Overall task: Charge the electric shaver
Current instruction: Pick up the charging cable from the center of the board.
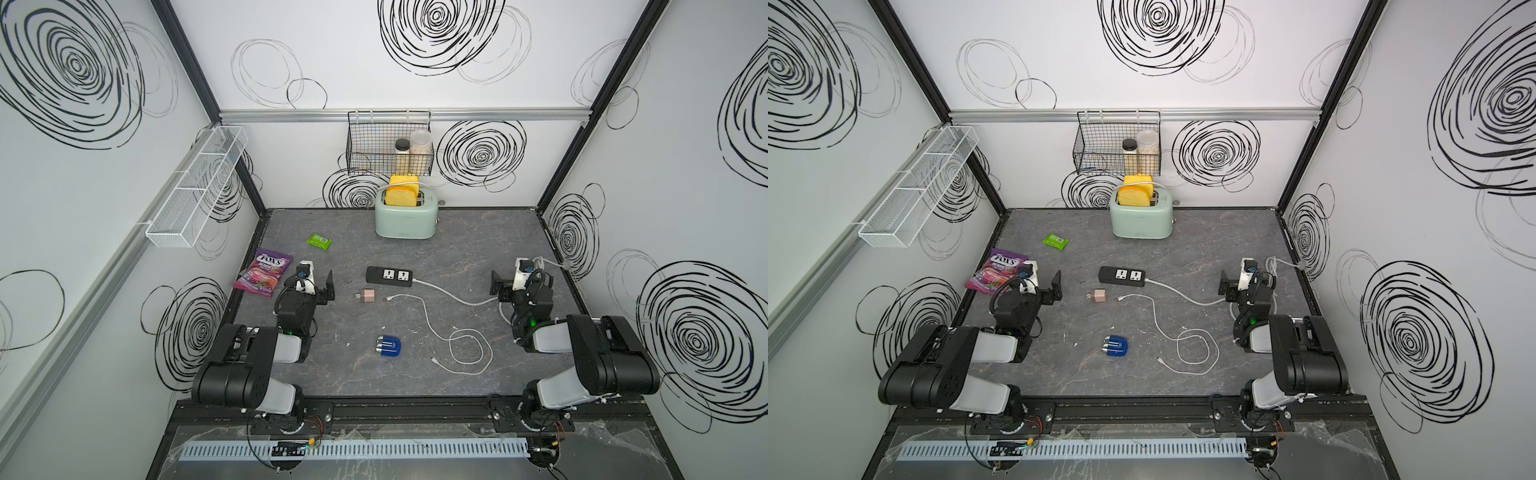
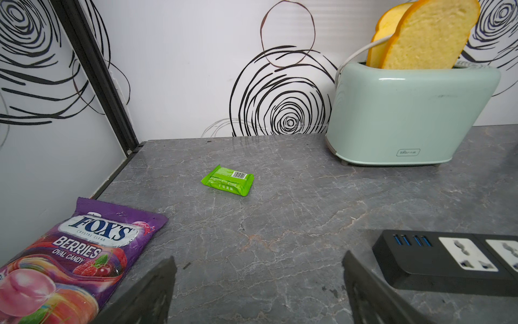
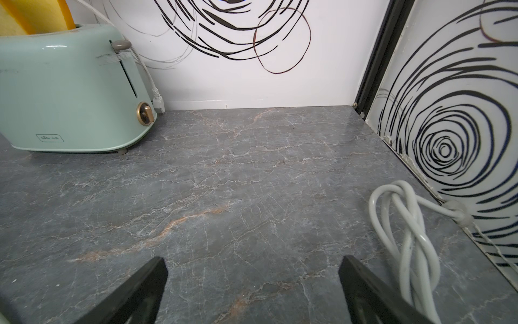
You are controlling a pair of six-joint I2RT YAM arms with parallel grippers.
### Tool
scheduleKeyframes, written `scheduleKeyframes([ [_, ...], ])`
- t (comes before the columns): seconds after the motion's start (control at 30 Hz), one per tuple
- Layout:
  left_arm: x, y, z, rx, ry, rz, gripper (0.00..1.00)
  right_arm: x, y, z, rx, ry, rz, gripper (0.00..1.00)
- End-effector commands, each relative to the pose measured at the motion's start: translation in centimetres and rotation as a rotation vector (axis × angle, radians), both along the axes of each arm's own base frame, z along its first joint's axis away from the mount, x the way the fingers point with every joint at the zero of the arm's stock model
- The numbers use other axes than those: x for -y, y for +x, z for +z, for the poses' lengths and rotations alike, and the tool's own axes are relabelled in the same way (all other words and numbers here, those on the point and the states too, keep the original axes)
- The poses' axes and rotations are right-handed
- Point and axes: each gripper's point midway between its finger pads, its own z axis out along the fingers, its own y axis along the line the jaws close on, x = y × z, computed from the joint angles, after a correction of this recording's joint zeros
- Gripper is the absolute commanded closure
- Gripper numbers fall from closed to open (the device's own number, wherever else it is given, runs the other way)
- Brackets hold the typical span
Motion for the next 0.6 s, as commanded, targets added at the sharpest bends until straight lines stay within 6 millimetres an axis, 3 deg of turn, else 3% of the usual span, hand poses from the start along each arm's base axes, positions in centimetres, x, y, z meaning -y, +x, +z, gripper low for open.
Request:
scheduleKeyframes([
  [0.0, 0.0, 0.5, 1.9, 0.061, -0.007, -0.002, 0.03, -0.3, 0.6, 1.3, 0.028, -0.006, 0.018, 0.02],
  [0.13, 1.4, 1.2, 3.2, 0.032, 0.013, -0.084, 0.03, -1.3, 2.1, 2.2, -0.054, -0.050, 0.037, 0.02],
  [0.2, 2.0, 1.5, 4.7, 0.015, 0.035, -0.100, 0.03, -3.1, 2.6, 3.1, -0.090, -0.098, 0.085, 0.02],
  [0.3, 3.2, 0.9, 8.3, 0.067, 0.042, -0.145, 0.03, -8.1, 2.0, 4.5, -0.093, -0.178, 0.245, 0.02],
  [0.37, 4.2, 0.5, 10.4, 0.060, 0.021, -0.195, 0.03, -13.0, 0.6, 4.7, -0.094, -0.232, 0.426, 0.02],
  [0.47, 5.6, -0.1, 11.5, -0.022, -0.020, -0.262, 0.03, -18.7, -1.7, 4.2, -0.135, -0.269, 0.620, 0.01],
  [0.57, 6.6, -0.8, 12.0, -0.085, -0.064, -0.299, 0.03, -23.2, -3.9, 2.7, -0.201, -0.301, 0.751, 0.01],
])
